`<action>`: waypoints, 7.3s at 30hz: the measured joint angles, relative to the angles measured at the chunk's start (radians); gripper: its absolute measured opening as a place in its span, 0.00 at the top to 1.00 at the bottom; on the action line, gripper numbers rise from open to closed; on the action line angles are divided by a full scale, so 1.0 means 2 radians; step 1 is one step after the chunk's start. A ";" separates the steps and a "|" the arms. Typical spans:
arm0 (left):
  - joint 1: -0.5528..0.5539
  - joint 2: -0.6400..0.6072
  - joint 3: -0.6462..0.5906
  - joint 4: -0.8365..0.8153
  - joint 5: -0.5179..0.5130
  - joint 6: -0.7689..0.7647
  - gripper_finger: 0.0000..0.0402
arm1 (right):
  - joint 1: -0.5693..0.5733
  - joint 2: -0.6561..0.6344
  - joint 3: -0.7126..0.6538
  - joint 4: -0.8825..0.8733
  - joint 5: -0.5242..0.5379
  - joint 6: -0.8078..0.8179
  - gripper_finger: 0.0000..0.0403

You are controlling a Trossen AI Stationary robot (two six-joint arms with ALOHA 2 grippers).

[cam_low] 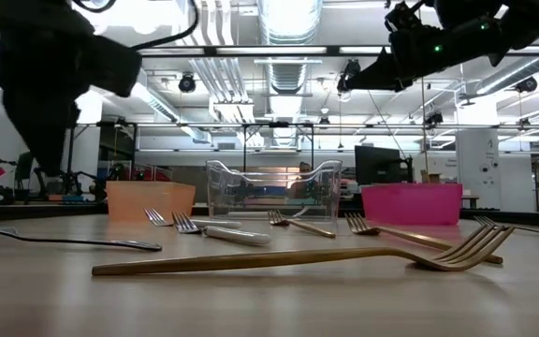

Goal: Sort silverware by color (type)
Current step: Put the black fork into the orange bin

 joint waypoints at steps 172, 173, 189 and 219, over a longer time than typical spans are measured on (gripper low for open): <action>-0.080 0.129 0.015 0.044 -0.039 0.139 0.98 | -0.001 0.023 -0.002 0.002 0.000 0.000 0.86; -0.080 0.129 0.015 0.044 -0.039 0.140 0.98 | -0.001 0.023 -0.002 0.002 0.000 0.000 0.86; -0.074 0.063 0.013 0.046 -0.066 0.135 1.00 | -0.001 0.023 -0.002 0.001 0.000 0.006 0.86; 0.095 -0.026 -0.019 0.622 -0.123 0.643 1.00 | -0.001 0.023 -0.002 0.045 -0.006 0.033 0.86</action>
